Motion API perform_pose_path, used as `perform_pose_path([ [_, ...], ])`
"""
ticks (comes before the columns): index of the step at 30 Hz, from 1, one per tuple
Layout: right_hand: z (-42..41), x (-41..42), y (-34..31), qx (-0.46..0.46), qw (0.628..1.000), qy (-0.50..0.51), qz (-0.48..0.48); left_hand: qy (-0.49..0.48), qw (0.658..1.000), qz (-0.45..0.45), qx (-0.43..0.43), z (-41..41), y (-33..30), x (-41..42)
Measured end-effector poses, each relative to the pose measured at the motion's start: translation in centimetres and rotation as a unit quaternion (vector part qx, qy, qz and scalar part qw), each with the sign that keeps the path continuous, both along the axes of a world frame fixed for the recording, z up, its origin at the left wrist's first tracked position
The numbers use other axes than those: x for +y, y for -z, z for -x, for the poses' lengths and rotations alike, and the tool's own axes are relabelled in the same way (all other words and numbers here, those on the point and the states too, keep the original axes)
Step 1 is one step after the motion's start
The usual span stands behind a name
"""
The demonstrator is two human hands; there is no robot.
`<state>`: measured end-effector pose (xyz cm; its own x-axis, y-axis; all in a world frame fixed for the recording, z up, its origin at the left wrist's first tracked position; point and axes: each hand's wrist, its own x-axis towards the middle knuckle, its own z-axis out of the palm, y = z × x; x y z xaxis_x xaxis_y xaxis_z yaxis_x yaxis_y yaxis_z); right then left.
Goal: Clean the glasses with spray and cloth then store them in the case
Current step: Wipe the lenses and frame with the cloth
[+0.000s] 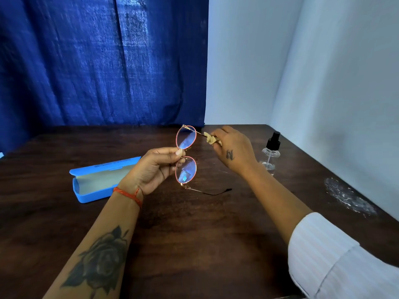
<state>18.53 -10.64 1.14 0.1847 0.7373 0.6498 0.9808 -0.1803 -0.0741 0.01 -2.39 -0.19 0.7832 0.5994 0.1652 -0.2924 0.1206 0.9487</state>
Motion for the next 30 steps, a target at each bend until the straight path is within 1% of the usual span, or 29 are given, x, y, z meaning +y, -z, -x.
perform_pose_path([
  [2, -0.5, -0.4, 0.2, 0.003, 1.0, 0.023, 0.002, -0.003, 1.0, 0.003, -0.003, 0.1, -0.1, 0.1],
  [5, -1.0, -0.7, 0.6, 0.015, 0.998, 0.056, 0.011, -0.007, 1.0, -0.007, 0.015, 0.1, -0.1, 0.1],
  [9, -1.8, -1.2, 0.6, 0.039, 0.992, 0.108, 0.044, -0.017, 1.0, 0.008, 0.0, 0.1, -0.1, 0.5],
  [12, -1.6, -2.0, 0.3, 0.058, 0.992, 0.115, 0.004, -0.021, 1.0, 0.004, -0.001, -0.1, 0.0, 0.6],
  [15, -0.7, -3.4, 0.0, 0.097, 0.988, 0.068, -0.102, -0.033, 0.999, 0.005, -0.01, -0.5, 0.2, 0.6],
  [17, 0.4, -4.6, 0.1, 0.168, 0.973, 0.017, -0.16, -0.045, 0.999, 0.01, -0.022, -0.7, 0.2, 0.5],
  [19, 1.4, -5.9, 0.4, 0.253, 0.952, -0.033, -0.17, -0.06, 0.997, 0.025, -0.032, -0.9, 0.2, 0.4],
  [21, 2.3, -7.2, 1.0, 0.308, 0.939, -0.084, -0.126, -0.077, 0.996, 0.037, -0.037, -1.2, 0.3, 0.2],
  [24, 3.5, -8.5, 2.0, 0.316, 0.935, -0.159, -0.015, -0.1, 0.993, 0.046, -0.04, -1.5, 0.4, 0.0],
  [25, 3.8, -8.6, 2.3, 0.299, 0.938, -0.175, 0.015, -0.106, 0.992, 0.049, -0.04, -1.6, 0.5, 0.0],
  [28, 4.5, -8.6, 3.0, 0.202, 0.956, -0.196, 0.084, -0.119, 0.991, 0.057, -0.037, -2.0, 0.7, -0.2],
  [30, 4.8, -8.4, 3.4, 0.146, 0.959, -0.204, 0.129, -0.122, 0.99, 0.057, -0.036, -2.2, 0.9, -0.3],
])
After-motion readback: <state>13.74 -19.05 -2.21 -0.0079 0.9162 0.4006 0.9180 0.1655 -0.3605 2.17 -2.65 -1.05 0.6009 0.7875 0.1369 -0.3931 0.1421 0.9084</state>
